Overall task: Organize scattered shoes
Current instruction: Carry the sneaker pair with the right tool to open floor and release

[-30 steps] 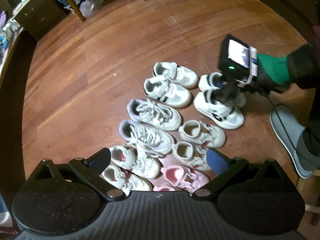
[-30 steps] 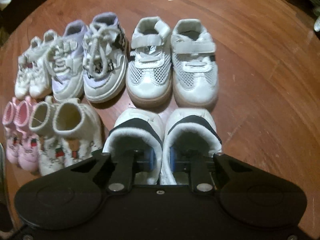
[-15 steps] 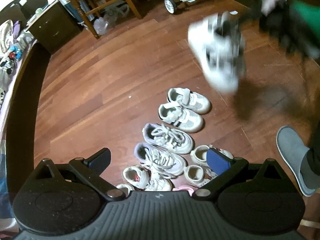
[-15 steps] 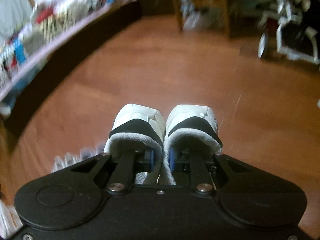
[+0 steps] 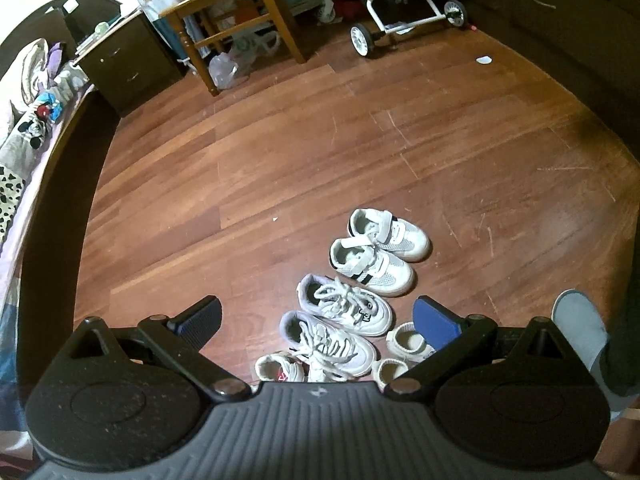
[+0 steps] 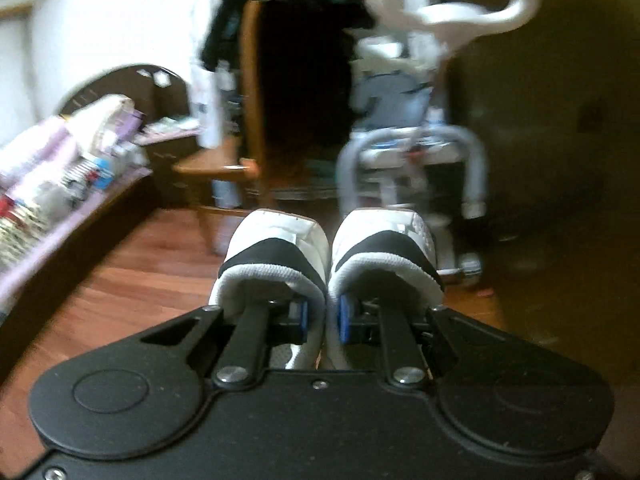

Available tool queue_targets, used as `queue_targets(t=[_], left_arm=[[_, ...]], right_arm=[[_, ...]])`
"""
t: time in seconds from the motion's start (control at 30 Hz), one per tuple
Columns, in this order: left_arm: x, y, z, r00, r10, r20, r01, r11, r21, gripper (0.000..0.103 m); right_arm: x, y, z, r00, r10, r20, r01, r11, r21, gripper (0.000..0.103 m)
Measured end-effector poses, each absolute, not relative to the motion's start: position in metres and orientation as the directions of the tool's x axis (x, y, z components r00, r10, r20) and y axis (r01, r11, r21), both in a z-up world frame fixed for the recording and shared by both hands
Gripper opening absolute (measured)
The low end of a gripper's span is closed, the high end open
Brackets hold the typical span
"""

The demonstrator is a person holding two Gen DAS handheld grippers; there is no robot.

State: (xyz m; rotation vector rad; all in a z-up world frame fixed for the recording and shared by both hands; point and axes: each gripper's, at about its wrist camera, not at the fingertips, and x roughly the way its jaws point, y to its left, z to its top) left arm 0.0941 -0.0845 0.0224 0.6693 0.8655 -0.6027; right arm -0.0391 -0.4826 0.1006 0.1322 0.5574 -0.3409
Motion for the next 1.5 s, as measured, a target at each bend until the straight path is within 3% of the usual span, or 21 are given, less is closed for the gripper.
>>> queue_targets(t=[0.13,0.4,0.57,0.67,0.9,1.27,1.43,1.5], left_arm=[[0.096,-0.082,0.014,0.5,-0.185,-0.846,0.706,0.653,0.275,0.102],[0.096,-0.07,-0.016,0.445,-0.097,-0.89,0.697,0.662,0.276,0.102],[0.098,-0.061,-0.034,0.387,-0.063,-0.92,0.675,0.699,0.236,0.102],[0.104,-0.058,-0.045,0.356,-0.039,-0.934,0.652,0.726,0.219,0.102],[0.126,-0.073,-0.061,0.301,-0.03,-0.953,0.636,0.751,0.177,0.102],[0.139,-0.098,-0.079,0.241,-0.033,-0.97,0.66,0.739,0.139,0.102],[0.142,-0.103,-0.068,0.261,-0.063,-0.963,0.663,0.737,0.131,0.102],[0.142,-0.105,-0.059,0.281,-0.078,-0.956,0.665,0.734,0.136,0.102]], right_arm=[[-0.074,-0.534,0.044,0.707,-0.347,-0.617,0.408,0.912,-0.046,0.014],[-0.132,-0.599,-0.158,0.52,-0.304,-0.798,0.466,0.884,-0.033,0.014],[-0.13,-0.625,-0.266,0.418,-0.252,-0.873,0.474,0.88,-0.027,0.014],[-0.111,-0.645,-0.301,0.382,-0.233,-0.895,0.469,0.883,-0.03,0.014],[-0.037,-0.693,-0.353,0.341,-0.214,-0.915,0.453,0.891,-0.039,0.014],[0.039,-0.726,-0.383,0.284,-0.273,-0.919,0.446,0.886,-0.125,0.016],[0.035,-0.73,-0.38,0.294,-0.284,-0.913,0.478,0.871,-0.117,0.024],[0.026,-0.73,-0.371,0.308,-0.282,-0.909,0.488,0.867,-0.104,0.038]])
